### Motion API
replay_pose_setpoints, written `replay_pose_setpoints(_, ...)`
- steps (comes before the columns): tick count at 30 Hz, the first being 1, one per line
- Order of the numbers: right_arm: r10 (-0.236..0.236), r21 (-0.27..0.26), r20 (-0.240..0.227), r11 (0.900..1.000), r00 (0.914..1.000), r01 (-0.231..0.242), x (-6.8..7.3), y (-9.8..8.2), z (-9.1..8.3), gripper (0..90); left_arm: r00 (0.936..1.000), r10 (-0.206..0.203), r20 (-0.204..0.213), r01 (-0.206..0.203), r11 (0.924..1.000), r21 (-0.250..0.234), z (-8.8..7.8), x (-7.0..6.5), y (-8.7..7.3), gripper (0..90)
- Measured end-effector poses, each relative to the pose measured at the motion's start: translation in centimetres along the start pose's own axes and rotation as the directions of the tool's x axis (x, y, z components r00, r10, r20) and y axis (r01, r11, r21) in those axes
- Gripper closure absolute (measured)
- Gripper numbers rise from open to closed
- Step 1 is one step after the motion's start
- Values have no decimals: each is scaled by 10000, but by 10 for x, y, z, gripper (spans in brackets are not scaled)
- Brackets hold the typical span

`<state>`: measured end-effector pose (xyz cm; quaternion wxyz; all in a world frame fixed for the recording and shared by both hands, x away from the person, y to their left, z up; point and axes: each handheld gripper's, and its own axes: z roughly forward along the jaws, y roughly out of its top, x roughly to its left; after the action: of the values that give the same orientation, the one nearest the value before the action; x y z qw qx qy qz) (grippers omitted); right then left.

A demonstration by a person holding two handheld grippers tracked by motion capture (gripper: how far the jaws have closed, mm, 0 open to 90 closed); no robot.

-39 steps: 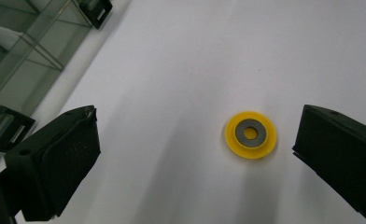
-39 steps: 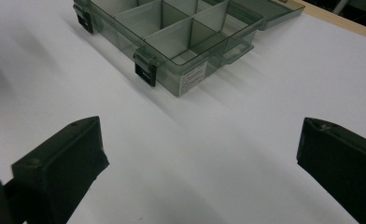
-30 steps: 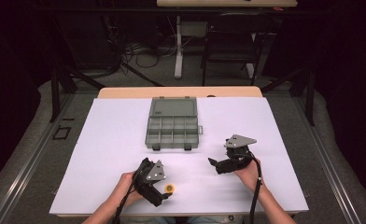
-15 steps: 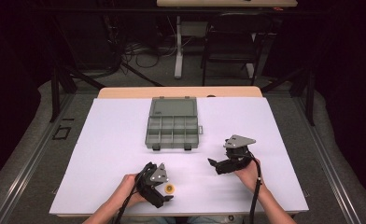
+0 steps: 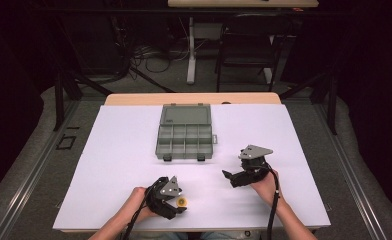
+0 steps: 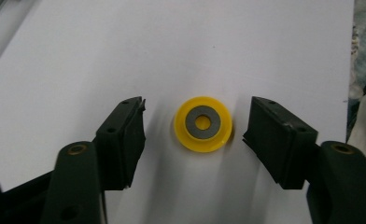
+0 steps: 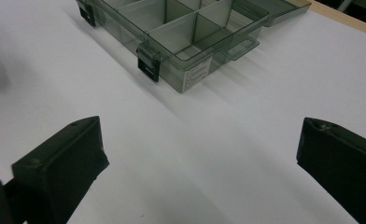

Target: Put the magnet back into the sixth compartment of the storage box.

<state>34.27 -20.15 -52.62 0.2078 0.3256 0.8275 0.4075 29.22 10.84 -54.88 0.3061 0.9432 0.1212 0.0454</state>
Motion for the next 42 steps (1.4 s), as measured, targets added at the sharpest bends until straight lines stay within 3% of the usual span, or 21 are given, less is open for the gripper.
replay_pose_setpoints(5,-14,28,13,10000,10000,14,0,0,0,5,9994,-61,332,65,9999,-116,0,2,-1,462)
replay_pose_setpoints(19,-21,107,39,9999,10000,21,1,0,1,5,9994,-26,348,34,9998,-208,-2,3,-3,611)
replay_pose_setpoints(42,-78,97,68,9999,9999,78,0,0,0,5,9996,120,242,-116,9997,-196,-3,0,-1,617)
